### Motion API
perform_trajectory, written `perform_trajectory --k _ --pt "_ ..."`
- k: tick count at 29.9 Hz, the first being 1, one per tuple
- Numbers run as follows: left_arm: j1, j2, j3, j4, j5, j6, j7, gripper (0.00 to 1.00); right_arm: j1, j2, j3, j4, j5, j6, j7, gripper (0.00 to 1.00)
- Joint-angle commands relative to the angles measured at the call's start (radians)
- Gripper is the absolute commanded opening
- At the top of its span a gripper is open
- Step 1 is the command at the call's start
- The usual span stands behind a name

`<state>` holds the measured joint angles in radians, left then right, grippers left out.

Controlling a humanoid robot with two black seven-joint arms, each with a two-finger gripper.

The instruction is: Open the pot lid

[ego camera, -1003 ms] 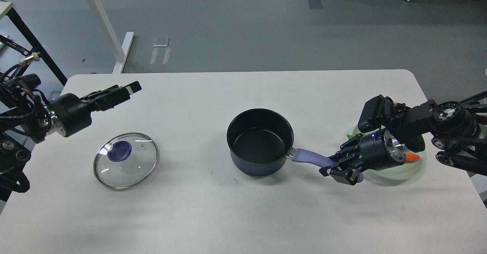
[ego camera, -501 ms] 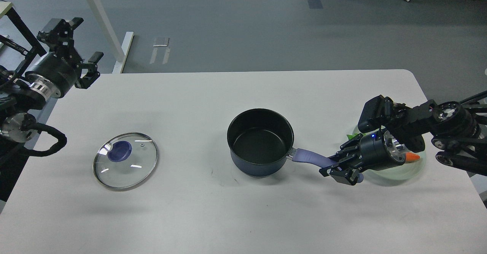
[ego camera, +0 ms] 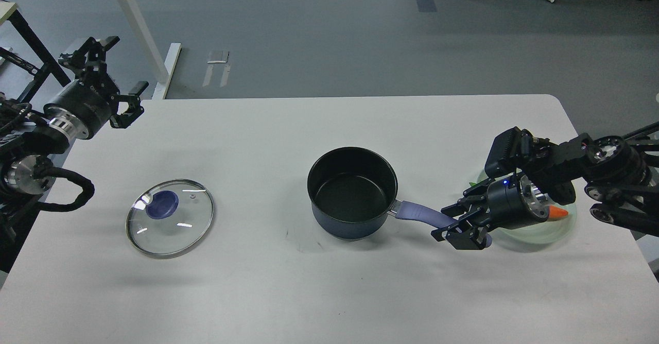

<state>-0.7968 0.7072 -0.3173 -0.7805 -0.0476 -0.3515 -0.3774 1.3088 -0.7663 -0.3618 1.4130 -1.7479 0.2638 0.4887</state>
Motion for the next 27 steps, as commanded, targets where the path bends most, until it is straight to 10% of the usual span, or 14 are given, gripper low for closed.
perform_trajectory --k 1,14,27 --pt "-0.001 0.001 0.001 -0.003 0.000 -0.001 0.002 0.99 0.010 -0.016 0.006 0.006 0.011 0.000 0.000 0.97" --pt "-0.001 0.001 0.001 -0.010 0.002 -0.015 0.005 0.99 0.201 -0.175 0.162 0.058 0.569 -0.038 0.000 0.98" --pt "0.002 -0.037 -0.014 -0.011 0.003 0.032 -0.009 0.99 0.005 -0.050 0.319 -0.184 1.519 -0.298 0.000 0.98"
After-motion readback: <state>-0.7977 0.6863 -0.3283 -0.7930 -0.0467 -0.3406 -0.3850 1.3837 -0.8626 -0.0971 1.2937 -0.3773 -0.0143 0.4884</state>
